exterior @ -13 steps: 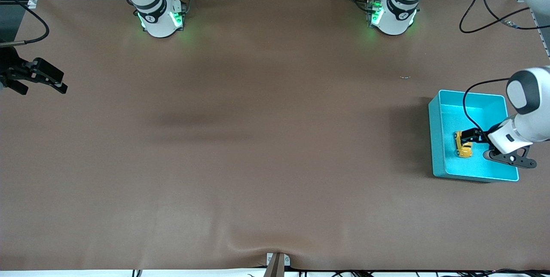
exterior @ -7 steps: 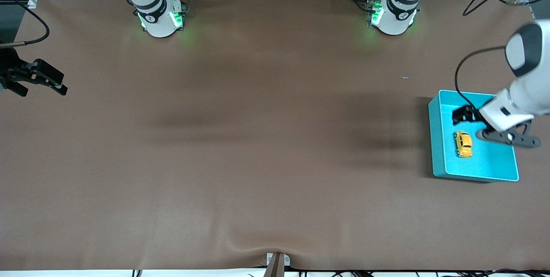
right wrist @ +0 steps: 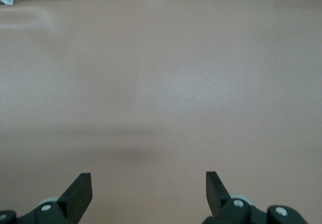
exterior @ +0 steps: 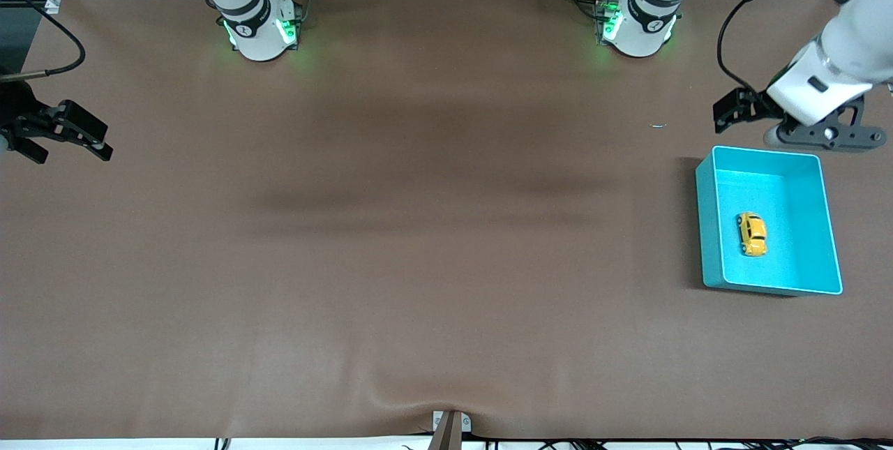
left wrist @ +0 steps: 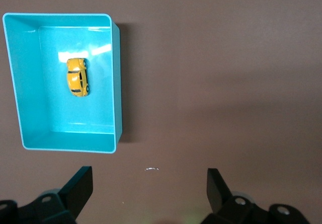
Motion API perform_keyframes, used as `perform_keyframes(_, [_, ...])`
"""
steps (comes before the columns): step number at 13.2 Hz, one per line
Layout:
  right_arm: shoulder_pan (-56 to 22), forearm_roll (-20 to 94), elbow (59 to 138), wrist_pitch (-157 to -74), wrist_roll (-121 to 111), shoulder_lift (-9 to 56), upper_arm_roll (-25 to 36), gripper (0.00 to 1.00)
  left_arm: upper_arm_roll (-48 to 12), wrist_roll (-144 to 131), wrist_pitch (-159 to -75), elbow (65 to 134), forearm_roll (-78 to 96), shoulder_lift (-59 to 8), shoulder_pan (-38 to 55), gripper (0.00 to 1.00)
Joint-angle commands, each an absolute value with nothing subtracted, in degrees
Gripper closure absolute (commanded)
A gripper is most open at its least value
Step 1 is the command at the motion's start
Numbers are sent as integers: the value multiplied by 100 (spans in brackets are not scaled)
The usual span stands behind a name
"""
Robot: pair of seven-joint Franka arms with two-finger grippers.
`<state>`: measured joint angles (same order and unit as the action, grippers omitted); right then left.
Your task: Wind and store yellow beetle car
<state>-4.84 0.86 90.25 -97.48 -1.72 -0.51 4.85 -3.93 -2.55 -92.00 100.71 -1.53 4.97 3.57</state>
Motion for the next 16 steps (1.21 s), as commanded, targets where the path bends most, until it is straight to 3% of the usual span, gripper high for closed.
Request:
perform_keyframes(1, [-571, 123, 9070, -9800, -70, -79, 536, 0, -237, -492, -8676, 9537, -79, 413, 702, 0])
perform_keyframes(16, [-624, 123, 9070, -9843, -70, -79, 536, 0, -246, -352, -8499, 9272, -62, 360, 650, 0])
